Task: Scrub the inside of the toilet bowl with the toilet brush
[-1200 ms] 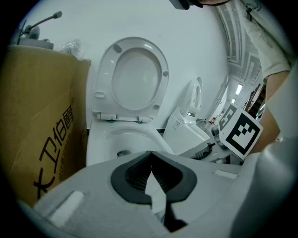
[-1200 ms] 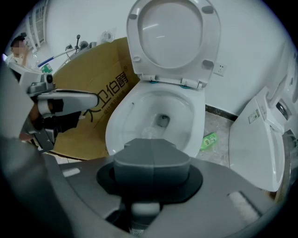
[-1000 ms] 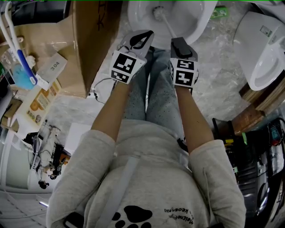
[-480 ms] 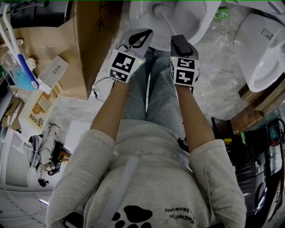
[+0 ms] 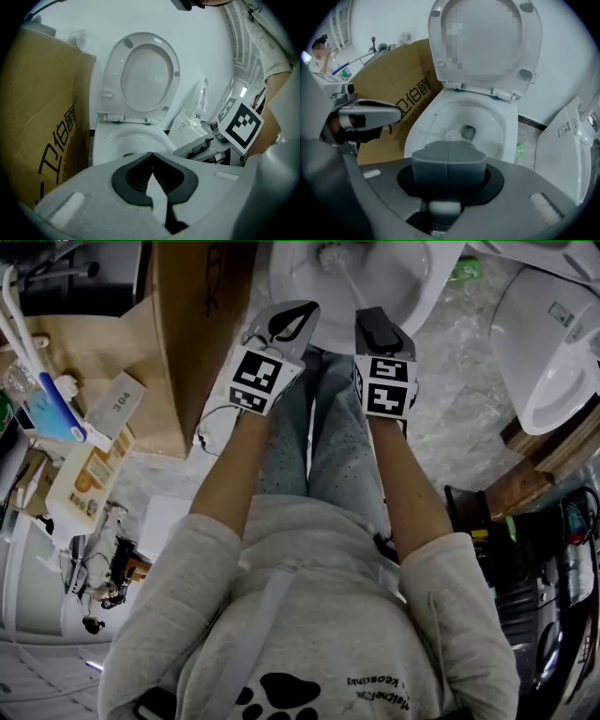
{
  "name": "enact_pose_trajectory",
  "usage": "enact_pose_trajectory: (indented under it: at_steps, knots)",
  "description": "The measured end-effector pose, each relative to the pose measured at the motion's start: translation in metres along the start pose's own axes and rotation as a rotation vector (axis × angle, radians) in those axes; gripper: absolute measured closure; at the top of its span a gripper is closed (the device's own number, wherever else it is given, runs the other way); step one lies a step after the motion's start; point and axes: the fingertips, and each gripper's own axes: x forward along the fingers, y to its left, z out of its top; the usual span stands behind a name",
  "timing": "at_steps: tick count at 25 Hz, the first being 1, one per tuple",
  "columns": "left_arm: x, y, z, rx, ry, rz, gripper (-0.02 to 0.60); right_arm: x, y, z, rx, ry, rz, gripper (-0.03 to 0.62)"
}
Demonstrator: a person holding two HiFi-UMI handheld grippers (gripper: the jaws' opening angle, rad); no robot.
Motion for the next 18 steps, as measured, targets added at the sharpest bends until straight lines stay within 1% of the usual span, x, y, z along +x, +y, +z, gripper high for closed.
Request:
enact_pose_trajectory:
  at_steps: [18]
  knots:
    - [0.012,0.01,0.012,-0.002,-0.002,-0.003,0.584,0.013,-0.012,0.039,0.009,-0.032,-0.006,0.444]
